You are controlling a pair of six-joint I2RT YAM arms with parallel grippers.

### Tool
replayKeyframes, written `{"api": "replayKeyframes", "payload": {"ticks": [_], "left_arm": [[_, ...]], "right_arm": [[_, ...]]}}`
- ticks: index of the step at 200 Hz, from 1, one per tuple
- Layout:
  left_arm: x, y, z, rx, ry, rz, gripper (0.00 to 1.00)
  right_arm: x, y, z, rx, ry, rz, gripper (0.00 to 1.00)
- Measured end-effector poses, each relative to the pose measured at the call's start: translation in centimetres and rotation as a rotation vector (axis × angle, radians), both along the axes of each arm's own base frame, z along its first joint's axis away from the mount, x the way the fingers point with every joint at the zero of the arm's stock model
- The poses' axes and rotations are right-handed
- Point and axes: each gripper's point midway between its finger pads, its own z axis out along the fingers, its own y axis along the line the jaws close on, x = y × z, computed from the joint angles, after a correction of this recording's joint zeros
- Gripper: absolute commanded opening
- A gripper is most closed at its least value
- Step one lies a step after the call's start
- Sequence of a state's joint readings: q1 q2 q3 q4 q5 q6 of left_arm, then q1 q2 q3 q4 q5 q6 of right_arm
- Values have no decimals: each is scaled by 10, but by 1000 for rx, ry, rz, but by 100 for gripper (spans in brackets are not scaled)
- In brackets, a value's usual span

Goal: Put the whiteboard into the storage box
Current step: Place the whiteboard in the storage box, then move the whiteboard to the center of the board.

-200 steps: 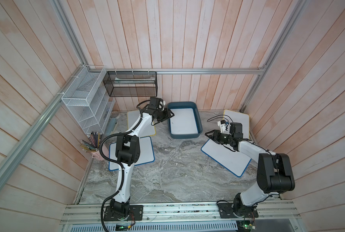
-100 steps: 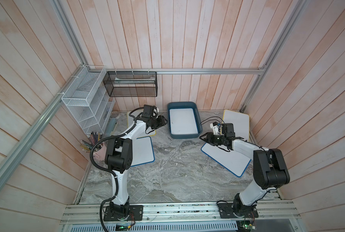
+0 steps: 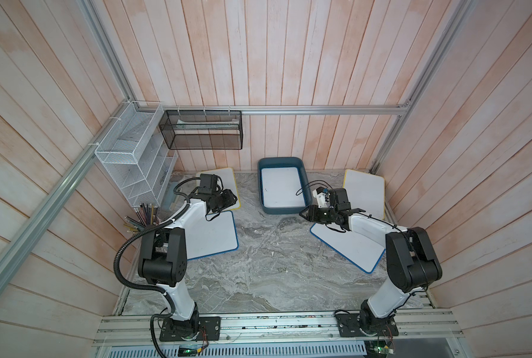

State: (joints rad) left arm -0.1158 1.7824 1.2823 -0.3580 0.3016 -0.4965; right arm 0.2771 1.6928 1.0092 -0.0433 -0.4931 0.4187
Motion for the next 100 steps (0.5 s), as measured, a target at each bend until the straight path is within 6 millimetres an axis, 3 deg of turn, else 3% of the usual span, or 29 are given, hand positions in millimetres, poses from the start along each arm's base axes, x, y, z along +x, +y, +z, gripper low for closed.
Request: {"api": "replayKeyframes", "payload": {"ticks": [29, 59, 100], "left_arm": [[-7, 45, -21, 43, 59, 100, 53], [-12, 96, -30, 108, 102, 207, 53], [-5, 134, -47, 169, 159, 265, 53]], "right_arm": [[-1, 11, 3, -3, -23, 19, 47], [-11, 49, 14, 6, -64, 113, 47], [-31, 94, 16, 6, -96, 237, 47]]}}
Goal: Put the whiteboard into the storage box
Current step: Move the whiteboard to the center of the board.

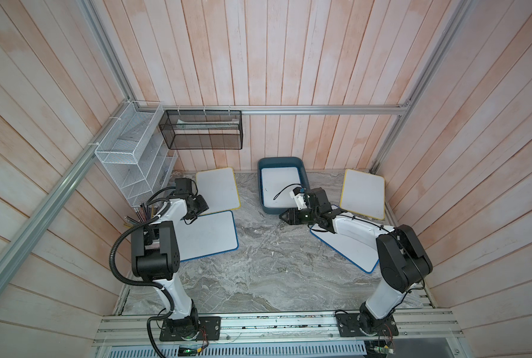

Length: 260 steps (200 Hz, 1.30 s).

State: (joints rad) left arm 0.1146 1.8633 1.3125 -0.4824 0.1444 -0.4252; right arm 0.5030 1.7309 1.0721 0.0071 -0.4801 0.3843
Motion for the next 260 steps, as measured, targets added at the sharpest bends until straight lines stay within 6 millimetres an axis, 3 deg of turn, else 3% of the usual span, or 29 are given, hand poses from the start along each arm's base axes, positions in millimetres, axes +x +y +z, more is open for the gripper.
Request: {"api": "replayKeyframes", "payload": {"ticks": [39, 82, 111, 145, 179, 260], "left_arm": [[-3, 22, -28, -2, 66, 17, 53], [6, 50, -27, -12, 47, 57, 53], [10, 49, -26, -15, 35, 52, 53], [10, 49, -43, -19, 64, 49, 53], [19, 51, -44, -16, 45, 48, 53], [17, 37, -48, -13, 42, 20, 53]], "right_arm": [[-9, 11, -4, 27, -5, 31, 47], [-17, 14, -9, 38, 7, 48, 47], [-16, 16, -6, 47, -3, 53, 47], [-16, 17, -5, 54, -2, 52, 47], [-16, 17, -5, 54, -2, 53, 47], [-16, 18, -6, 56, 4, 49, 47]]}}
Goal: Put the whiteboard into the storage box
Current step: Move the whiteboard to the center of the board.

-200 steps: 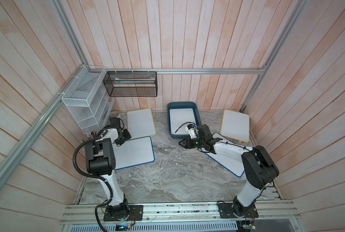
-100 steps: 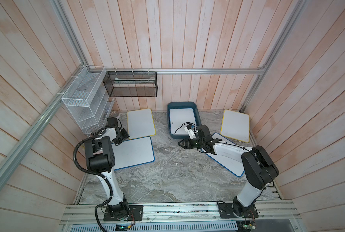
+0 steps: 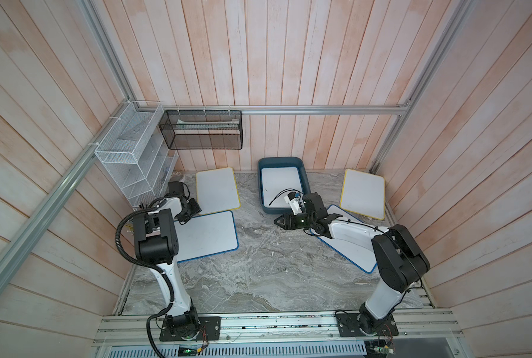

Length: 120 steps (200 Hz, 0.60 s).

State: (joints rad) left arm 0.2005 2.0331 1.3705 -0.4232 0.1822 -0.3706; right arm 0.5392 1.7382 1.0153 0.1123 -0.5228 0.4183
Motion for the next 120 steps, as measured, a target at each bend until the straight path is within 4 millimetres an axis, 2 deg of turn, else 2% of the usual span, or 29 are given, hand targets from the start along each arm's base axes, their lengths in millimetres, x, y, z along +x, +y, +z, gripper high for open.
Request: {"api": "replayKeyframes", "payload": {"ticks": [60, 90, 104, 120], "left_arm": [[-26, -33, -2, 7, 41, -59, 53], [-47, -50, -3, 3, 72, -92, 53], [-56, -55, -3, 1, 84, -102, 53], [-64, -58, -4, 0, 99, -108, 53]], "right_arm": [[-1, 3, -7, 2, 23, 16, 47], [-5, 8, -6, 14, 27, 38, 47], [-10, 15, -5, 20, 31, 63, 47], [-25, 33, -10, 17, 44, 116, 47]]}}
